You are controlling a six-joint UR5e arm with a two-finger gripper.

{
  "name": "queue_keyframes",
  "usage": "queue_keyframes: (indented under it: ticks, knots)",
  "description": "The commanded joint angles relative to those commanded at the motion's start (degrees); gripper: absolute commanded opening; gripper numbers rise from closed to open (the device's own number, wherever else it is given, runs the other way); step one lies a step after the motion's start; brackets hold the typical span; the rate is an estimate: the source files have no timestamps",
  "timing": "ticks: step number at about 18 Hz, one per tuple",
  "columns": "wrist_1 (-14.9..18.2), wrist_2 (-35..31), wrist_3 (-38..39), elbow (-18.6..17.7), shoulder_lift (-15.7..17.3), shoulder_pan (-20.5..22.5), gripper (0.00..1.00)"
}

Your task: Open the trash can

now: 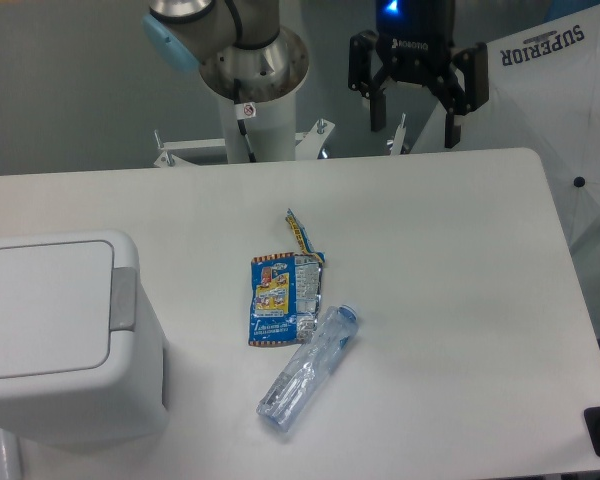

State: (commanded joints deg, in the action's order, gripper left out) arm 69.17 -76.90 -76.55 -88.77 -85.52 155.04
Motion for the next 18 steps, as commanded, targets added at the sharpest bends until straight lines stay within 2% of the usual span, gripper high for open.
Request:
queue_keyframes:
  ticks: [7, 10, 14, 16, 18]
  knots:
    - [-1.67, 2.02, 0.09, -0.70, 0.09, -0.26, 1.00]
    - [-1.67, 5.26, 1.75, -0.09, -0.44, -0.79, 1.00]
    - [-2.20, 11.33, 8.77, -0.44, -0.79, -0.97, 1.00]
    - [-4.12, 11.25, 13.33, -0.70, -0.53, -1.05, 1.00]
    - [-5.79, 11.34, 21.40, -0.62, -0.53, -1.75, 1.00]
